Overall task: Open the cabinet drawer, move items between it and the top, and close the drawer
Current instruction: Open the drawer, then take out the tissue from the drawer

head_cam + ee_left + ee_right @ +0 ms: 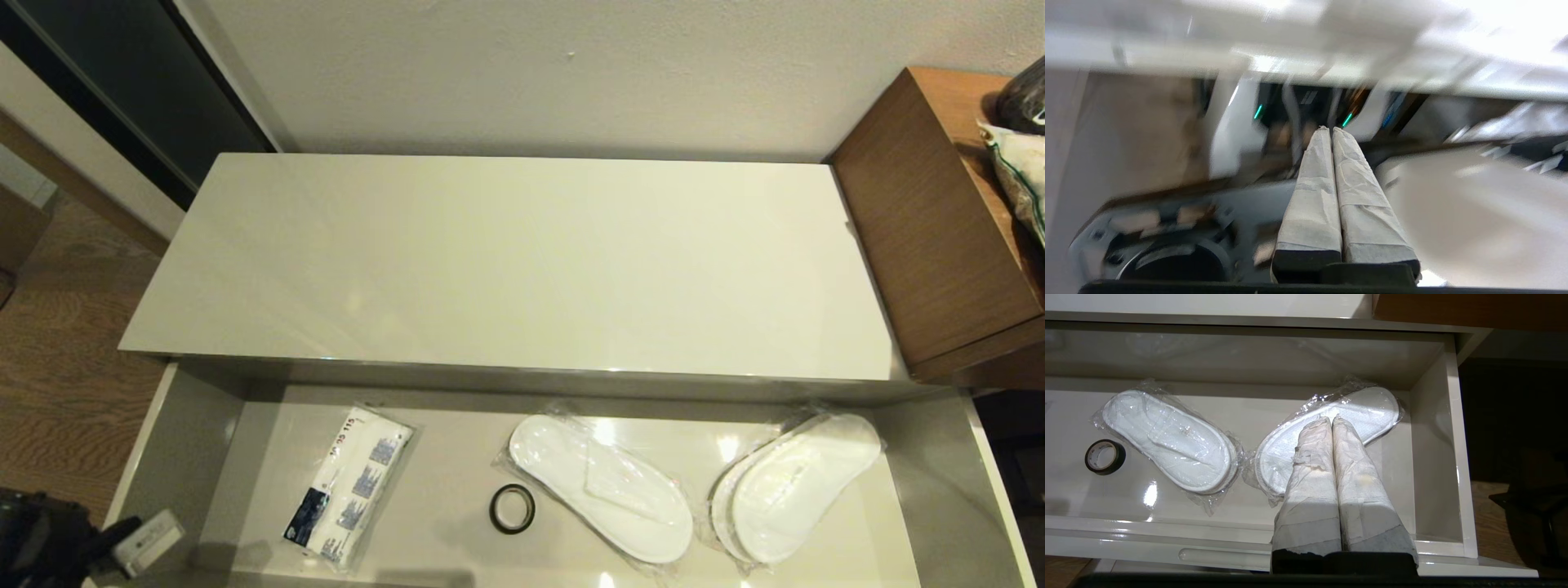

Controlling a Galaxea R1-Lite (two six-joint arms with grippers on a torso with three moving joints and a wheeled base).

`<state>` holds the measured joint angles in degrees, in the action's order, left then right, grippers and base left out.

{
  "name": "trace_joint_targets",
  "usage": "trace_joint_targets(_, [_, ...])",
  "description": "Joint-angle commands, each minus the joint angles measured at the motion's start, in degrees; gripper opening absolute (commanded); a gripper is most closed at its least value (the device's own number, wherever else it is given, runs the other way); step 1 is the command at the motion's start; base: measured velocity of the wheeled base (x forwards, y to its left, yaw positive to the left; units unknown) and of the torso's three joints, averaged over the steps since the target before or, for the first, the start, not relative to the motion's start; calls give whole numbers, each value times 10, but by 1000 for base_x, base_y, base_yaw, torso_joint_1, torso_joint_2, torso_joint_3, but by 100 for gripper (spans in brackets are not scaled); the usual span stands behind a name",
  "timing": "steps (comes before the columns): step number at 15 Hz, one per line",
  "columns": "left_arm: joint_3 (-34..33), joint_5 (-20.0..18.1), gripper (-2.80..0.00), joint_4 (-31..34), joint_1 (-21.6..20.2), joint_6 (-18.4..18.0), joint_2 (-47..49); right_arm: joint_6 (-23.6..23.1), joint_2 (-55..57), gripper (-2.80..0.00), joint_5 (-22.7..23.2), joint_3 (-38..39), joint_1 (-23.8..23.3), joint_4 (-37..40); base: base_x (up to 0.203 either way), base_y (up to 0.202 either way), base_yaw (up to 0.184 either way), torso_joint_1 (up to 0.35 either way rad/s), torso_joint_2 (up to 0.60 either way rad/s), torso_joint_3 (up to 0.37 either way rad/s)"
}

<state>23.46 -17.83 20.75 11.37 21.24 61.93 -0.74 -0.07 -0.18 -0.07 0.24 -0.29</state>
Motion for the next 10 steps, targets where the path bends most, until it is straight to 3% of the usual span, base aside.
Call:
trace_joint_targets(1, [32, -2, -280, 14, 0, 13, -47, -1, 1, -280, 0, 0, 0, 0, 0, 0, 0, 0, 0, 0])
trace_joint_targets(6, [137, -3, -280, 140, -1, 29, -134, 0, 1, -280, 0, 0, 0, -1, 0, 0, 0, 0, 0, 0])
trace_joint_targets(10, [237, -1, -280, 284, 0, 33, -189, 0, 1, -280, 0, 0, 0, -1, 0, 0, 0, 0, 0, 0])
